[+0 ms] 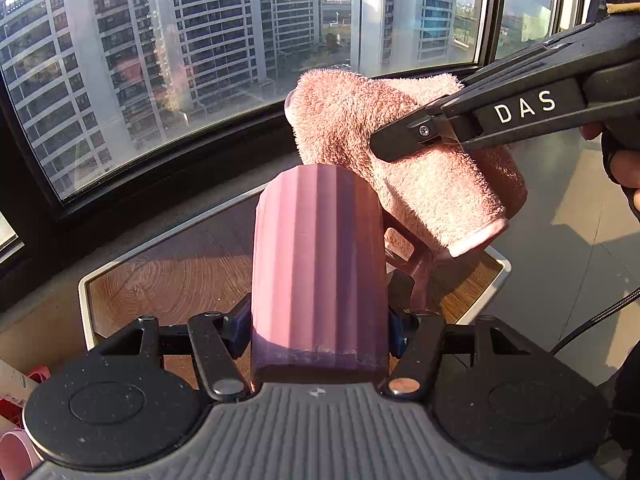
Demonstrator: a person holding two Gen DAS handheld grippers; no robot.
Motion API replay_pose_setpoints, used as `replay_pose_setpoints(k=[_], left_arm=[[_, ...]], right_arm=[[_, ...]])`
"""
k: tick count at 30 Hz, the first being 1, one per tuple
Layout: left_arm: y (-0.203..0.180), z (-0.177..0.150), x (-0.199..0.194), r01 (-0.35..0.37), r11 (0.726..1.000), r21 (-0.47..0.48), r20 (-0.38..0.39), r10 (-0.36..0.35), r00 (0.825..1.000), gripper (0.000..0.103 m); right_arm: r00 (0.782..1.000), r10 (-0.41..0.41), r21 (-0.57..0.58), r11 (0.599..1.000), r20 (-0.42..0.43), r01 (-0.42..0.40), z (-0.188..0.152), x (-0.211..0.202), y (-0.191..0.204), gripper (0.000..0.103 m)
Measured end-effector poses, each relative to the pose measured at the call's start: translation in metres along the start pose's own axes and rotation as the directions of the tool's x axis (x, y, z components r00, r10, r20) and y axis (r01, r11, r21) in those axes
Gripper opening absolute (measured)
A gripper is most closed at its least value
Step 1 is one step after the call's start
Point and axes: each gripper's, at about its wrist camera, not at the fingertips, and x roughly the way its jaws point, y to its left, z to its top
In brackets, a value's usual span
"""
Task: Clean container
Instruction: 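Wipe the cup's outer wall again with the towel in the right tool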
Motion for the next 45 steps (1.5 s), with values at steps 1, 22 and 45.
replay_pose_setpoints(k=[1,22,45], left_arm=[[0.002,0.000,0.002,-0.007,1.000,-0.005,-0.006,0.007,1.000,0.062],[0.003,-0.001,0.002,0.015,1.000,-0.015,-0.004,-0.015,1.000,0.062],[0.010,-0.002,0.010,-0.012,1.000,-0.027,-0.021,0.012,1.000,0.062]], right_arm=[[1.000,0.024,0.006,1.000,0.008,-0.024,0.001,-0.003,0.000,0.017],[0.990,0.140,-0.056,0.988,-0.033,-0.142,-0.003,-0.003,0.021,0.017],[0.981,0.193,-0.065,0.979,-0.034,-0.195,-0.005,-0.007,0.028,0.017]])
